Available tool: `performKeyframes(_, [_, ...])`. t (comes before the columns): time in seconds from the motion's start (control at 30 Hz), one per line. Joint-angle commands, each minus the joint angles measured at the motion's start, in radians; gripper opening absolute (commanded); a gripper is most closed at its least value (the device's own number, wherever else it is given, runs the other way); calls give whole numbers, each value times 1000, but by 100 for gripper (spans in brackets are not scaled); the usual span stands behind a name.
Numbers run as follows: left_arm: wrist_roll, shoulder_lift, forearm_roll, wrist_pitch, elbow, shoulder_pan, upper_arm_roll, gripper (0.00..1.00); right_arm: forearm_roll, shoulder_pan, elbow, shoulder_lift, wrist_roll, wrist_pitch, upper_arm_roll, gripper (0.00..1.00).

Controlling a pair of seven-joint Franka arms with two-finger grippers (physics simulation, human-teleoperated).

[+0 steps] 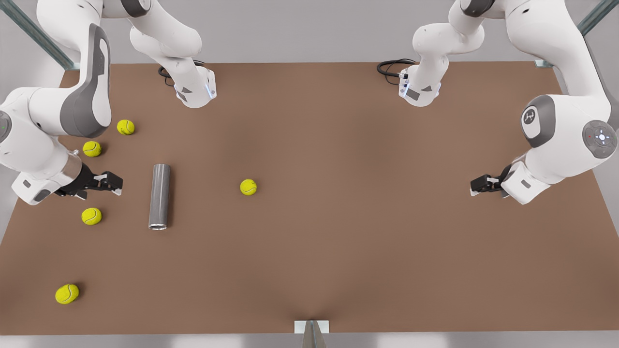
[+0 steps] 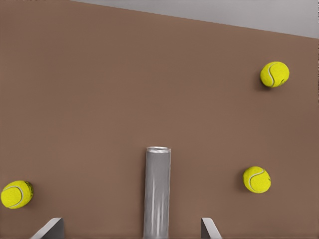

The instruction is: Put the tennis tube upright

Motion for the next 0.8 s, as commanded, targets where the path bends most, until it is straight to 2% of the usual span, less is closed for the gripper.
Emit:
performKeyframes(0.0, [0,-2,0,-1,-2,0,0,100,0,1,0,0,1,0,0,100])
performKeyframes(0.17, [-8,-2,0,-1,-9,-22,-11,100,-2,0,-8,3,4,0,0,100])
performKeyframes(0.3, [-5,-3,0,-5,-9,-22,-12,100,-2,-32,-8,60,17,-20,-3,100])
performKeyframes(0.43, [-5,0,0,-5,-11,-25,-12,100,-21,-57,-14,100,18,58,-8,100])
performKeyframes(0.5, [-5,0,0,-7,-11,-25,-12,100,-28,-62,-99,101,20,113,-9,100])
performKeyframes(0.6, [-5,1,0,-5,-11,-25,-12,100,-25,-71,-330,61,21,314,0,100])
performKeyframes(0.77, [-5,11,0,-1,-11,-25,-12,100,8,-95,-367,146,20,342,6,100])
